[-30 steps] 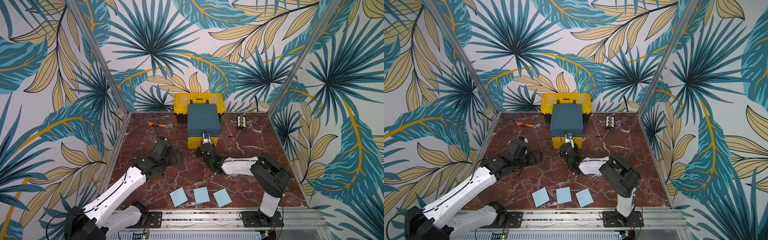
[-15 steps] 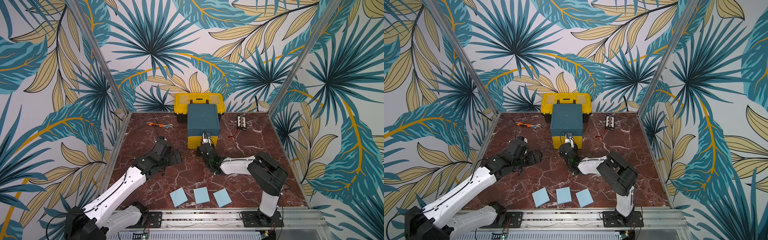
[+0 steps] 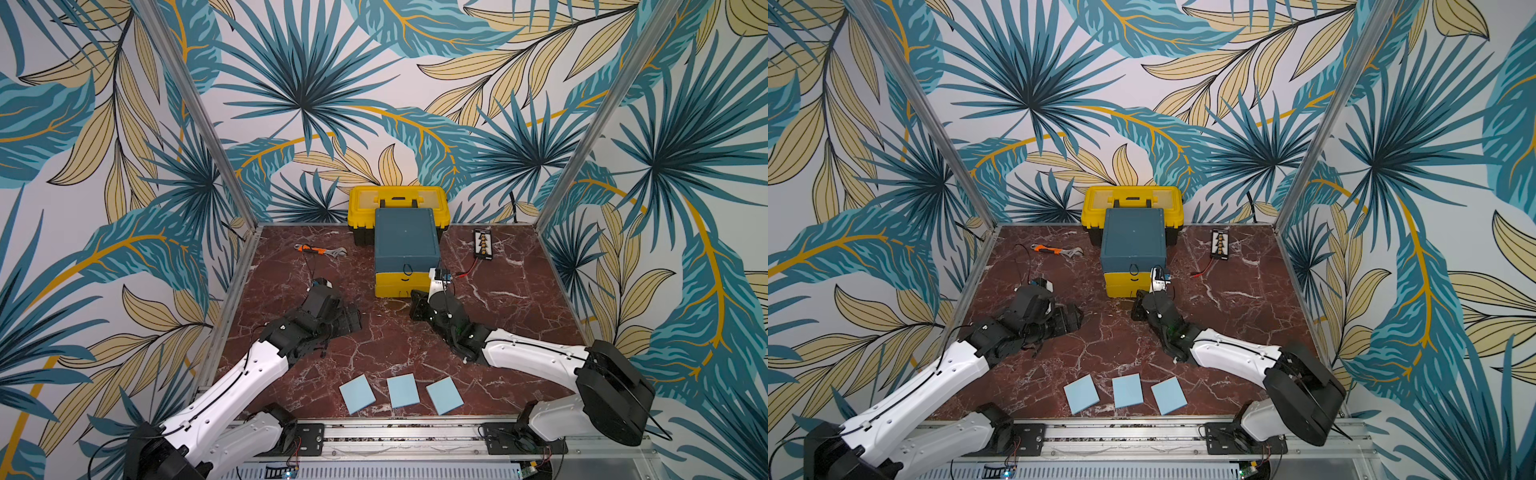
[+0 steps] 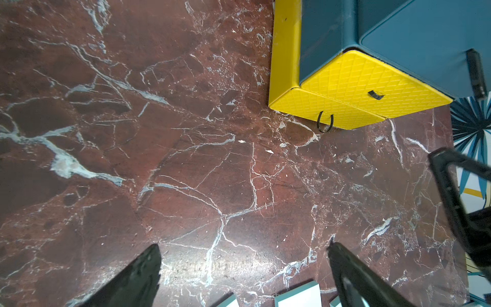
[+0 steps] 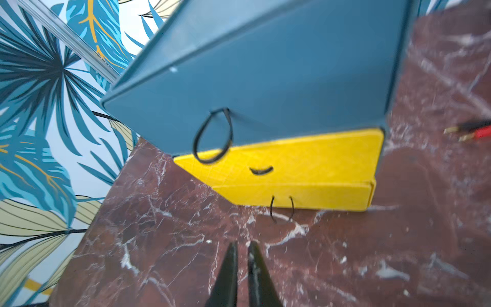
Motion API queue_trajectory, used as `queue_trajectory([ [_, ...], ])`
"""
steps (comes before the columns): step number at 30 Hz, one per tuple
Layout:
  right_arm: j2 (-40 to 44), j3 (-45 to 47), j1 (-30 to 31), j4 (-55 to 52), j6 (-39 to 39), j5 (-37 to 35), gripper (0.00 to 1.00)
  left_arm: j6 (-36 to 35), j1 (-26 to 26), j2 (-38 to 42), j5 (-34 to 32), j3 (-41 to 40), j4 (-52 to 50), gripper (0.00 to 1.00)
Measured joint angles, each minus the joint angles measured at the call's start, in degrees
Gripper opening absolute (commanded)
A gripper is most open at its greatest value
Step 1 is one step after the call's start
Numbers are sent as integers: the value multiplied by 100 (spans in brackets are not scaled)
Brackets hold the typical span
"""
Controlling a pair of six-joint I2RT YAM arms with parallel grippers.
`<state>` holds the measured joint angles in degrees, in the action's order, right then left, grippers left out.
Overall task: Please put the sticky notes in the drawer by color
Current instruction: Close the drawer in the storage box, then open the drawer in the storage box.
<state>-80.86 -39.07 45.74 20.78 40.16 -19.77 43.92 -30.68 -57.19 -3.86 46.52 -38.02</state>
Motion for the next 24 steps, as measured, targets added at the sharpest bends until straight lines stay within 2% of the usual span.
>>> queue_trajectory([
  [4,26,660,0,264,706,341,26,2,2,160,68,-87,11,100],
  [6,0,935,0,487,1056,485,36,2,2,219,118,-107,9,100],
  [8,-55,1064,0,682,1292,588,53,2,2,254,140,-107,13,100],
  [11,-173,1095,0,973,1521,723,61,0,2,271,157,-107,11,100],
  [19,-691,1130,-2,1856,1965,916,61,0,2,348,175,-107,7,100],
  [24,-1305,1316,-116,2686,2256,1051,59,0,2,404,173,-107,0,100],
])
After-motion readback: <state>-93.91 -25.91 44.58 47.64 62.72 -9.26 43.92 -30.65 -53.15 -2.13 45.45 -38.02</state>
